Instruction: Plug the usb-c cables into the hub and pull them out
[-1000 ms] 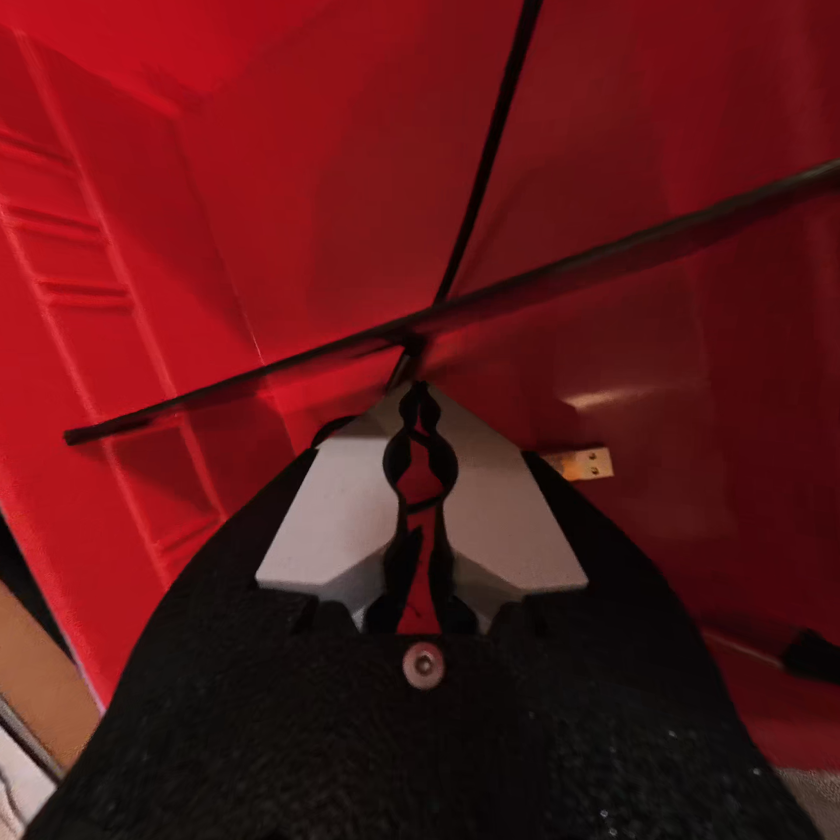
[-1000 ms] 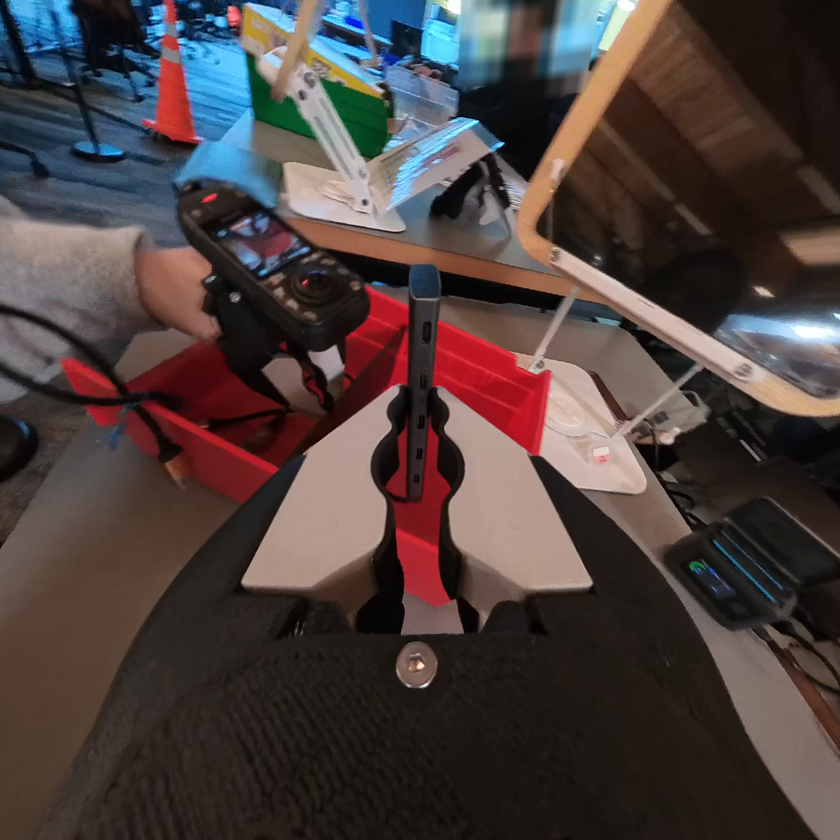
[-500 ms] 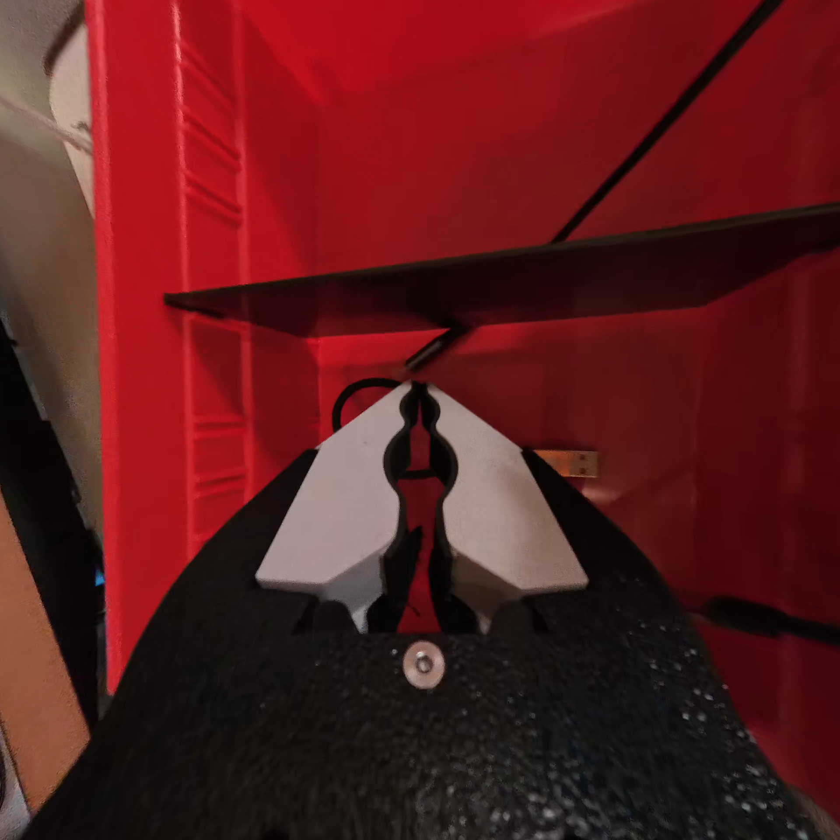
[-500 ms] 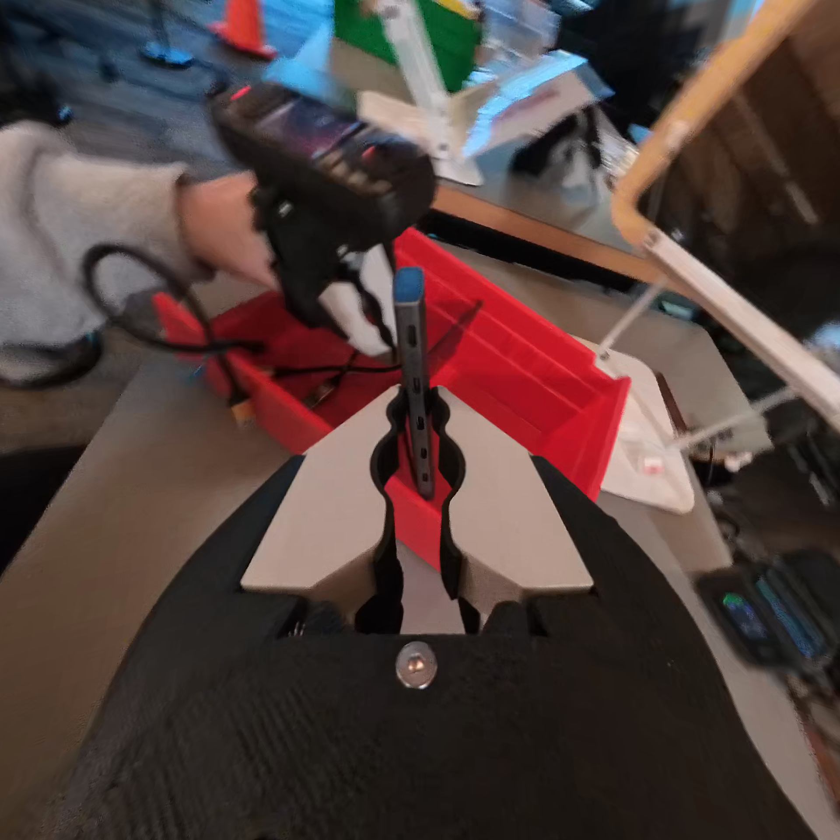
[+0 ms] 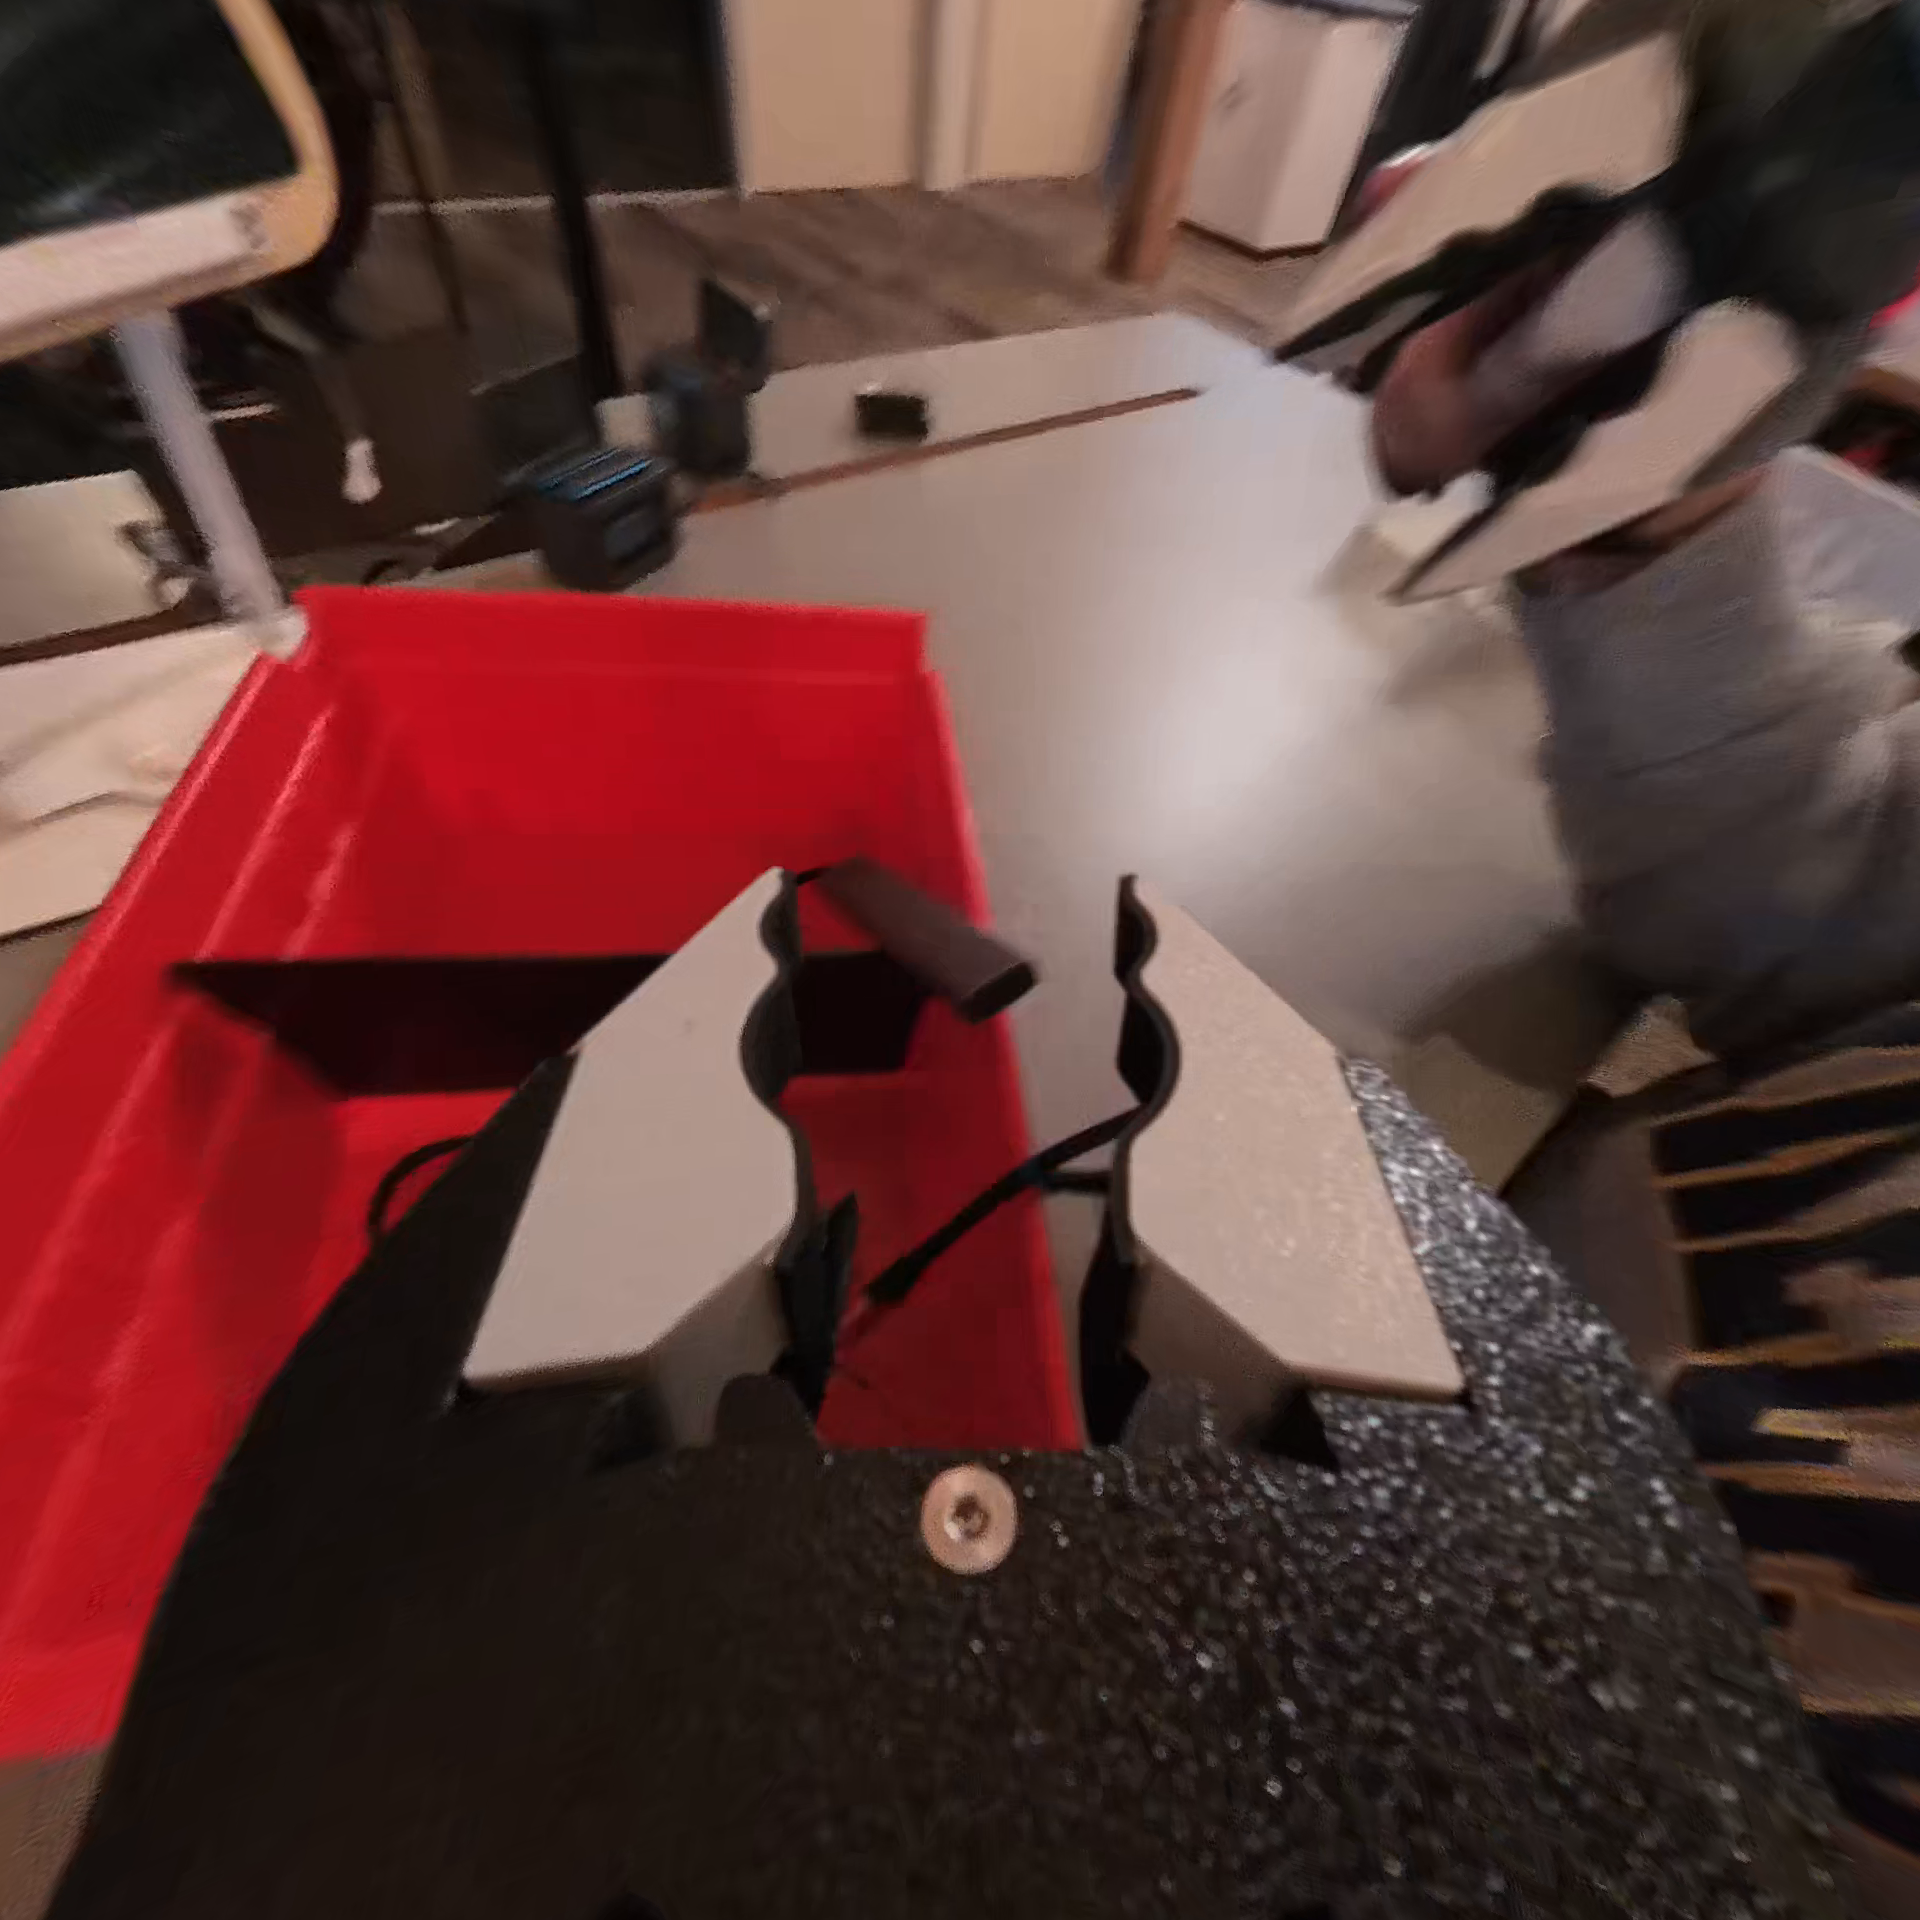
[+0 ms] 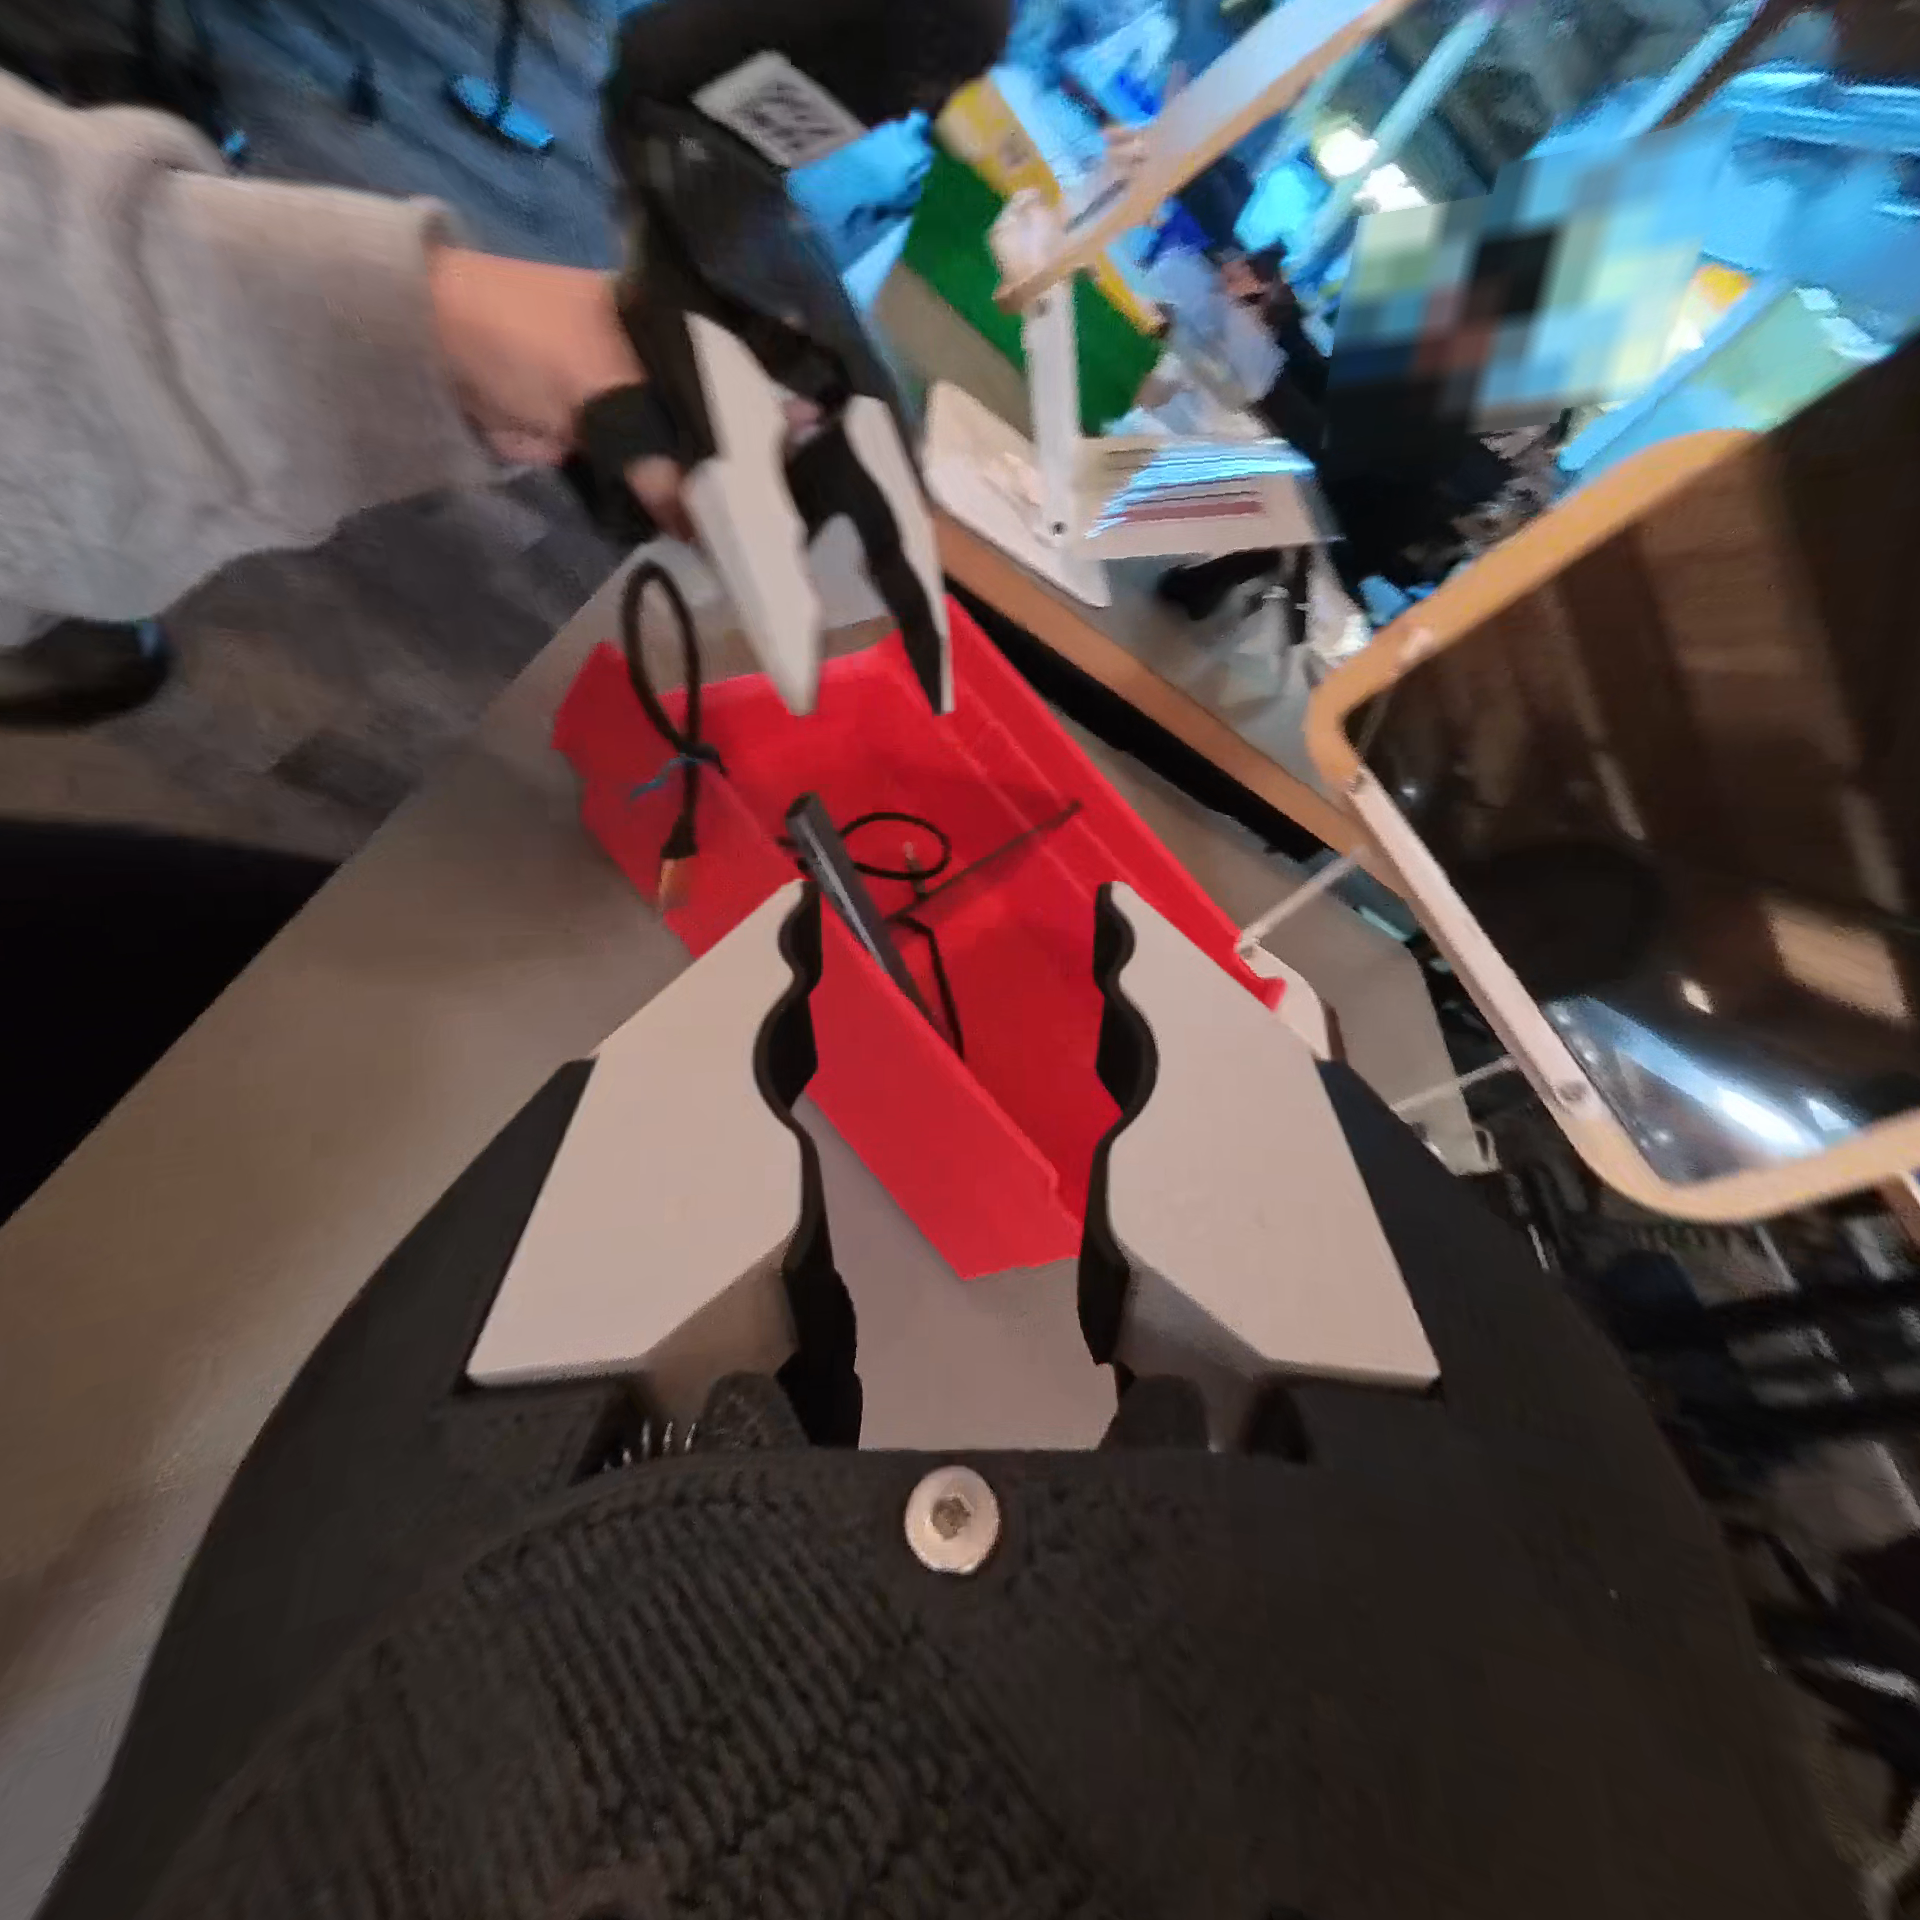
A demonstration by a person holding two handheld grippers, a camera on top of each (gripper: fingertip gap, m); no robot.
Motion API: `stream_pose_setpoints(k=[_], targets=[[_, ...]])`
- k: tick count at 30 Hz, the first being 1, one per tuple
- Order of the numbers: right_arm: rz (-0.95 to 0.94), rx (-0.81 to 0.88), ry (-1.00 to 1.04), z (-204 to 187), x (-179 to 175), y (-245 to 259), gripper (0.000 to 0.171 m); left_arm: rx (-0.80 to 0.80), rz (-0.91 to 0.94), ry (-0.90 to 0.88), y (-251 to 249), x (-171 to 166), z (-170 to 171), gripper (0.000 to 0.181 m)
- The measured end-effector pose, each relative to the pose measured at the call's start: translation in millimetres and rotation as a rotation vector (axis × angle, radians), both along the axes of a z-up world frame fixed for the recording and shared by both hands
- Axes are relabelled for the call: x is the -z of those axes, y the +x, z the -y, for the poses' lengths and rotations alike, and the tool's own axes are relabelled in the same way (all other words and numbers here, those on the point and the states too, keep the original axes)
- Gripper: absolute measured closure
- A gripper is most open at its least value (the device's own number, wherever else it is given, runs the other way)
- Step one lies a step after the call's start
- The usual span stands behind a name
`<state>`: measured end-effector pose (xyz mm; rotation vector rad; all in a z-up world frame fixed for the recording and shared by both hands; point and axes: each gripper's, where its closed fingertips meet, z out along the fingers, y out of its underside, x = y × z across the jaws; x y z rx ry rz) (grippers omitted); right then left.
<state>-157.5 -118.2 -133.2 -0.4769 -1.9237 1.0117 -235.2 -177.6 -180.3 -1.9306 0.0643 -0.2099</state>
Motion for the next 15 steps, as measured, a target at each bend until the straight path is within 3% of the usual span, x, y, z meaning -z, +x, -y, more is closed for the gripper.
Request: stream_pose_setpoints(k=[1, 7, 15], targets=[[-0.028, 0.014, -0.064, -4.8, -0.1, 0.2, 0.119, 0.038, -0.023, -0.002, 12.1, -4.5, -1.3, 0.116], [-0.152, 0.139, -0.473, -42.0, 31.8, 5.8, 0.128, 0.132, -0.421, -0.235, 40.7, 19.3, -16.0, 0.119], [-0.301, 0.305, -0.512, -81.5, 55.6, -2.3, 0.136, 0.176, -0.839, -0.363, 25.5, -9.6, 3.8, 0.148]])
